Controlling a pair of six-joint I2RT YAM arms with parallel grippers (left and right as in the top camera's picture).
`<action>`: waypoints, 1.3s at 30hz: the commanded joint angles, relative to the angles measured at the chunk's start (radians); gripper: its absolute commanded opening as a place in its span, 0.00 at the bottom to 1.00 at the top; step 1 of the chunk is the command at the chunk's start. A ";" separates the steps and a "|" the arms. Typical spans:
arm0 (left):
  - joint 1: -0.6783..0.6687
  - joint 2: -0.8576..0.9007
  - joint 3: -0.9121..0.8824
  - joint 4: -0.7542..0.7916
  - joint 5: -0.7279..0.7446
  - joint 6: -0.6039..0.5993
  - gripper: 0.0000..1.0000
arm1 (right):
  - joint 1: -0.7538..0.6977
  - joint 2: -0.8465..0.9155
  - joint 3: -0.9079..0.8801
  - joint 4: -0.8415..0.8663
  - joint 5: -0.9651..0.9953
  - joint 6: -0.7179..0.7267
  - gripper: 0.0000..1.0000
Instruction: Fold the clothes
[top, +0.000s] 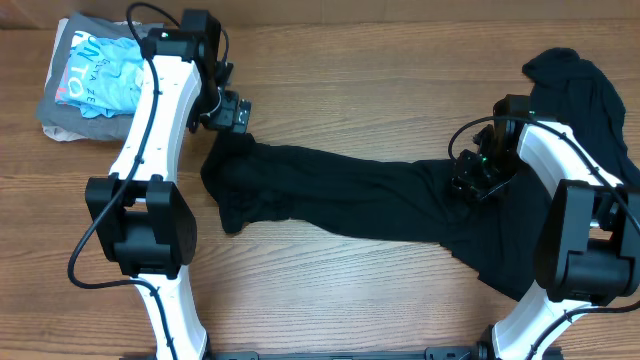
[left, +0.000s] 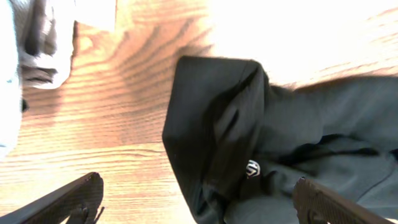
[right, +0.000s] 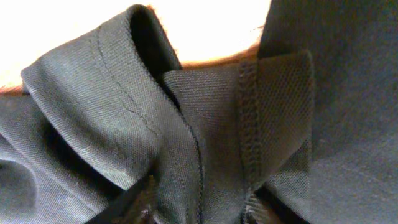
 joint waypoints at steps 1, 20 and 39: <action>-0.006 -0.039 0.036 -0.006 0.005 -0.010 1.00 | 0.002 -0.010 -0.028 0.013 0.047 -0.016 0.57; -0.004 -0.039 0.296 -0.118 0.007 -0.007 1.00 | -0.151 -0.087 0.109 -0.028 -0.031 -0.042 0.04; -0.007 -0.039 0.447 -0.246 0.039 -0.021 1.00 | 0.163 -0.092 0.293 -0.204 -0.070 -0.010 0.04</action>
